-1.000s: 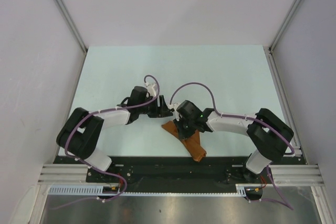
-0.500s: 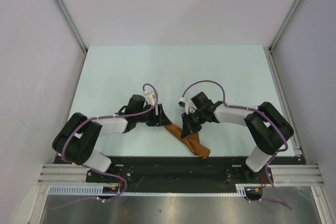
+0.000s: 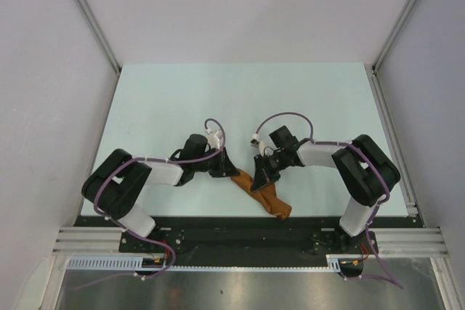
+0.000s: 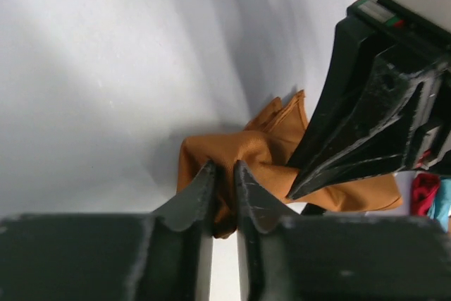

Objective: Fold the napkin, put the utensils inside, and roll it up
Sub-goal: Roll the napkin with the utensil

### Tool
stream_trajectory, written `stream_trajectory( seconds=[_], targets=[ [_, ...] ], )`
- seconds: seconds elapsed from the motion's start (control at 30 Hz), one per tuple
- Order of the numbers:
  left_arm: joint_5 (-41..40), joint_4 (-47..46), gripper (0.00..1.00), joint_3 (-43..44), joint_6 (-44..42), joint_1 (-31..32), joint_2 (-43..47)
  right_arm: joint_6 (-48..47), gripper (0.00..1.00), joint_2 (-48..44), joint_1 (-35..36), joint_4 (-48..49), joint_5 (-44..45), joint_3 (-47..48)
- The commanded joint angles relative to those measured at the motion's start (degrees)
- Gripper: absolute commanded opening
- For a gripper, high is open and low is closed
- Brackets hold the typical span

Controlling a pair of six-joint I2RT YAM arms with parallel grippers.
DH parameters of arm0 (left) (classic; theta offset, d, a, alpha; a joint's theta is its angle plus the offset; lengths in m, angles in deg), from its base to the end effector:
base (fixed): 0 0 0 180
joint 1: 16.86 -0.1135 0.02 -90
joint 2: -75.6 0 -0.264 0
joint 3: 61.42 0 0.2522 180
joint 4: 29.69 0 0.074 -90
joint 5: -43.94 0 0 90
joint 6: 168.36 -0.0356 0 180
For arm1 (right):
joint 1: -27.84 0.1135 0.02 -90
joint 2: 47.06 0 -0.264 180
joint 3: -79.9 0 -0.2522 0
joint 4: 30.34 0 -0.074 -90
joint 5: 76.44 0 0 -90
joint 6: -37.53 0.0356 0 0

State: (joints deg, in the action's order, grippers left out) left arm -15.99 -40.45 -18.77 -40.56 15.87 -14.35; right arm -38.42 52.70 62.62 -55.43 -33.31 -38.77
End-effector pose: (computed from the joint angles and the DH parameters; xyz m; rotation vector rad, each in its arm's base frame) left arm 0.2217 -0.1637 0.1298 0.2168 2.3964 -1.2162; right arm 0.2366 0.1960 0.1289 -0.7710 2.6558 1.3535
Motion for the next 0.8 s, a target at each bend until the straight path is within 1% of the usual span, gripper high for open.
stream_trajectory(
  seconds=[0.0,0.03,0.07,0.1,0.13,0.23,0.3,0.33,0.37,0.43,0.47,0.5,0.53,0.57,0.6,0.63,0.67,0.7,0.77],
  targets=[
    [0.8,-2.8,0.13,2.1,1.0,0.4,-2.3,-2.3,0.02,-1.0,-1.1,-2.3,0.0,0.6],
    [0.9,-2.8,0.09,2.4,1.1,0.4,-2.8,-2.7,0.09,-1.7,-1.4,-3.8,0.3,0.9],
    [1.0,-2.8,0.05,2.7,1.1,0.4,-3.5,-3.0,0.14,-2.2,-1.6,-4.5,1.1,1.2],
    [0.9,-2.6,0.04,3.3,1.4,0.4,-3.8,-3.2,0.19,-2.7,-1.9,-5.2,1.5,1.8],
    [0.8,-2.5,0.03,3.5,1.4,0.4,-4.1,-3.1,0.28,-3.2,-2.3,-6.0,1.8,2.0],
    [0.8,-1.4,0.01,4.3,1.4,0.4,-4.9,-3.1,0.43,-5.9,-2.4,-9.4,5.6,4.0],
    [0.7,-1.0,0.01,4.8,1.2,0.4,-5.1,-2.8,0.49,-8.4,-2.4,-11.2,8.1,4.9],
    [0.7,-0.8,0.01,4.9,1.1,0.4,-5.2,-2.6,0.54,-9.4,-2.2,-11.7,9.2,5.5],
    [0.6,-0.2,0.01,5.0,1.2,0.4,-5.3,-2.4,0.55,-10.5,-2.0,-12.0,11.8,5.7],
    [0.3,0.7,0.01,5.7,1.0,0.4,-6.0,-2.2,0.64,-14.2,-1.3,-13.1,15.6,6.1],
    [0.3,1.0,0.01,5.9,1.0,0.4,-6.3,-2.4,0.69,-15.6,0.1,-13.5,20.3,6.2],
    [0.3,1.1,0.01,6.4,1.2,0.4,-6.7,-2.6,0.70,-17.7,1.2,-14.7,22.9,6.3],
    [0.4,1.5,0.01,6.6,1.2,0.4,-7.4,-3.0,0.74,-18.4,2.6,-15.6,25.6,6.7],
    [0.3,1.7,0.01,7.0,1.3,0.4,-7.8,-3.2,0.74,-18.8,5.4,-16.4,31.0,7.3],
    [0.4,1.8,0.01,7.5,1.5,0.4,-8.0,-3.1,0.75,-19.2,7.1,-17.9,33.6,7.6],
    [0.4,2.3,0.01,7.8,1.4,0.4,-8.3,-3.1,0.78,-19.1,8.6,-18.6,35.9,7.9],
    [0.3,2.5,0.00,8.0,1.3,0.4,-8.4,-3.0,0.78,-18.8,9.9,-19.2,39.7,8.2],
    [0.2,2.8,0.00,8.6,1.2,0.4,-8.6,-2.2,0.78,-18.5,12.7,-20.1,41.5,8.4],
    [0.0,3.5,0.00,9.2,1.0,0.4,-8.9,-1.5,0.79,-17.0,15.0,-20.7,46.1,8.8]
  ],
)
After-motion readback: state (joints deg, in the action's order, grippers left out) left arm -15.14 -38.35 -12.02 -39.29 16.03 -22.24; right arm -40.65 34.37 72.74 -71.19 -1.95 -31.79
